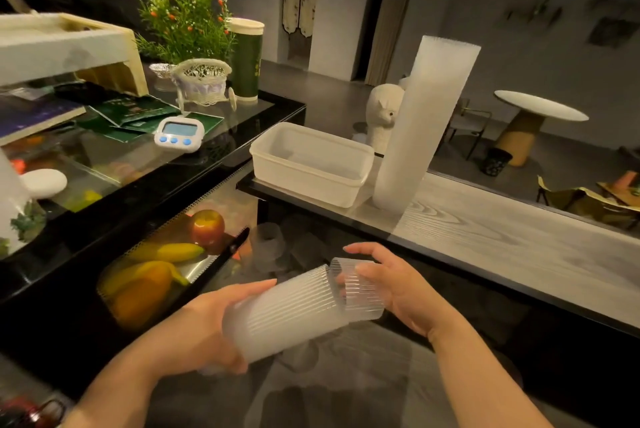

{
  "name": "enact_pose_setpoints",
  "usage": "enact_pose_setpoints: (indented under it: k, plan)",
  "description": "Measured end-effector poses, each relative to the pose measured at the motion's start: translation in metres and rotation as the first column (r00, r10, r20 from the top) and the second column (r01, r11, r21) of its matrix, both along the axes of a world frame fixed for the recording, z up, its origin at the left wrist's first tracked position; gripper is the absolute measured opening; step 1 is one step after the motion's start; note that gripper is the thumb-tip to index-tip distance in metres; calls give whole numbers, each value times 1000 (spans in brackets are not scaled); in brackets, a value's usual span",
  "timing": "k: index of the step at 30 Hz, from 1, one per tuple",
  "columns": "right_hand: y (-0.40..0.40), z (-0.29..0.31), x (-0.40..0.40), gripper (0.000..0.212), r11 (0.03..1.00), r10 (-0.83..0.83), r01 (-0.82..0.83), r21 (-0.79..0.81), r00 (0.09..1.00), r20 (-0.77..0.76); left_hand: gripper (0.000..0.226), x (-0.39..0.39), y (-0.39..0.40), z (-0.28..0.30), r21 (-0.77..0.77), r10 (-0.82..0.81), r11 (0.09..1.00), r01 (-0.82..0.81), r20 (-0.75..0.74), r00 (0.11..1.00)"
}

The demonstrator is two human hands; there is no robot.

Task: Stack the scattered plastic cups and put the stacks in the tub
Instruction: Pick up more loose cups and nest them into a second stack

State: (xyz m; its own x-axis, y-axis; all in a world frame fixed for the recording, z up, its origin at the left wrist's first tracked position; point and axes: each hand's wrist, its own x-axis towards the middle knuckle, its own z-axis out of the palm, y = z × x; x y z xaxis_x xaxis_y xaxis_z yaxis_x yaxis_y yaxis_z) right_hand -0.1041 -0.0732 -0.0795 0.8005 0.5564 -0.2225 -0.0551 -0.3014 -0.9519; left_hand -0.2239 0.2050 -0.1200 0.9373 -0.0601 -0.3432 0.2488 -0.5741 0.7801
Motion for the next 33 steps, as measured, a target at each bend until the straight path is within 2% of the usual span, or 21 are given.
enact_pose_setpoints:
  k: [2, 8, 10, 12, 14, 16, 20, 27, 30, 32, 33]
  plan:
    - [2, 0, -1, 31, 1000, 20, -20, 20, 1000, 12, 101, -1, -1, 0, -7, 13, 1000, -13, 0, 1000]
    - [-9, 12, 1, 51, 968, 230, -225, -108, 972, 39, 105, -10, 3, -3, -12, 4, 1000, -5, -29, 1000]
    - [-11, 17, 4, 49, 986, 155, -150, -73, 985, 73, 104, -12, 2, -6, -27, 13, 1000, -13, -21, 1000]
    - [-8, 16, 6, 46, 995, -40, 33, 89, 997, 73, 104, -12, 2, -9, -52, 39, 998, -38, 8, 999]
    - [-2, 8, 5, 47, 942, -221, 208, 262, 975, 20, 104, -11, 2, -12, -79, 68, 995, -65, 36, 997]
    - [10, 0, -1, 39, 931, -271, 246, 271, 961, 56, 106, -8, 1, -13, -104, 87, 991, -81, 59, 994]
    - [37, -8, -15, 49, 983, -170, 150, 106, 962, 212, 107, -3, 0, -16, -85, 134, 989, -124, 125, 983]
    - [66, -5, -4, 66, 994, -38, 67, -90, 956, 290, 104, -1, 10, -20, -113, 212, 975, -190, 228, 950]
    - [74, -8, -2, 85, 980, 141, -102, -172, 962, 233, 105, 0, 19, -23, -133, 255, 964, -229, 231, 939]
    - [78, -13, 0, 78, 959, 249, -224, -176, 959, 135, 108, 0, 26, -27, -133, 283, 957, -258, 229, 931]
    - [82, -16, 1, 72, 969, 228, -214, -126, 968, 109, 109, 1, 28, -27, -134, 295, 953, -271, 224, 929]
